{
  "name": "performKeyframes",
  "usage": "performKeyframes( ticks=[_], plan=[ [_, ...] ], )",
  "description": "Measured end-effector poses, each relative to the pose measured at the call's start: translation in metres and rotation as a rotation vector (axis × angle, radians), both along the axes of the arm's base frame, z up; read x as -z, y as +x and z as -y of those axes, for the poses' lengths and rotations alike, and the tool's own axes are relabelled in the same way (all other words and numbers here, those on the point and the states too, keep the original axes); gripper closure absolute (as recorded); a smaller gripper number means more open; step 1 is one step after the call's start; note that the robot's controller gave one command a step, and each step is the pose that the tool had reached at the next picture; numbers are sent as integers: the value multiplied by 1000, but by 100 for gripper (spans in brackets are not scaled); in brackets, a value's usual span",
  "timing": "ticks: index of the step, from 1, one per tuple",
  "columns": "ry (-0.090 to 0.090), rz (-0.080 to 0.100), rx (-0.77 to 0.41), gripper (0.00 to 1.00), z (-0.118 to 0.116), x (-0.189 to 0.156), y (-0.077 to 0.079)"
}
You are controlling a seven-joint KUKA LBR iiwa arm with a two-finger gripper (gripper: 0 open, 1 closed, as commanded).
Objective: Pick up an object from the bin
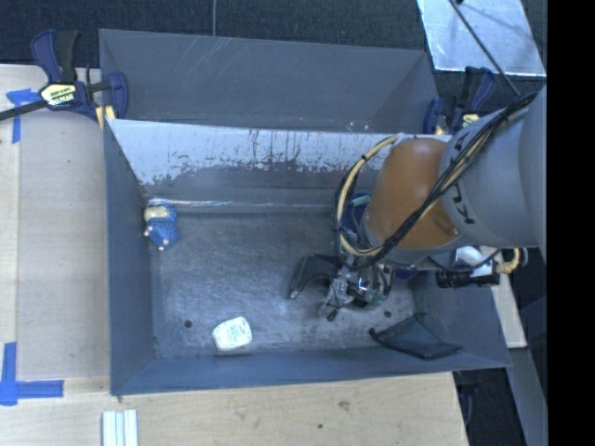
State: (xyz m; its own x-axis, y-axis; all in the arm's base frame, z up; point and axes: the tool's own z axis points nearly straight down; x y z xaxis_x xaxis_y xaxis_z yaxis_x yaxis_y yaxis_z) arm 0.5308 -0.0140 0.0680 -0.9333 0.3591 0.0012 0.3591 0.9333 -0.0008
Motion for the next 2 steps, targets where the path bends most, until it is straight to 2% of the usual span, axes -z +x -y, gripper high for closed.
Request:
performKeyframes(
  ticks=[2],
  plan=[
    [0,2,-1,0,0,0,1]
  ],
)
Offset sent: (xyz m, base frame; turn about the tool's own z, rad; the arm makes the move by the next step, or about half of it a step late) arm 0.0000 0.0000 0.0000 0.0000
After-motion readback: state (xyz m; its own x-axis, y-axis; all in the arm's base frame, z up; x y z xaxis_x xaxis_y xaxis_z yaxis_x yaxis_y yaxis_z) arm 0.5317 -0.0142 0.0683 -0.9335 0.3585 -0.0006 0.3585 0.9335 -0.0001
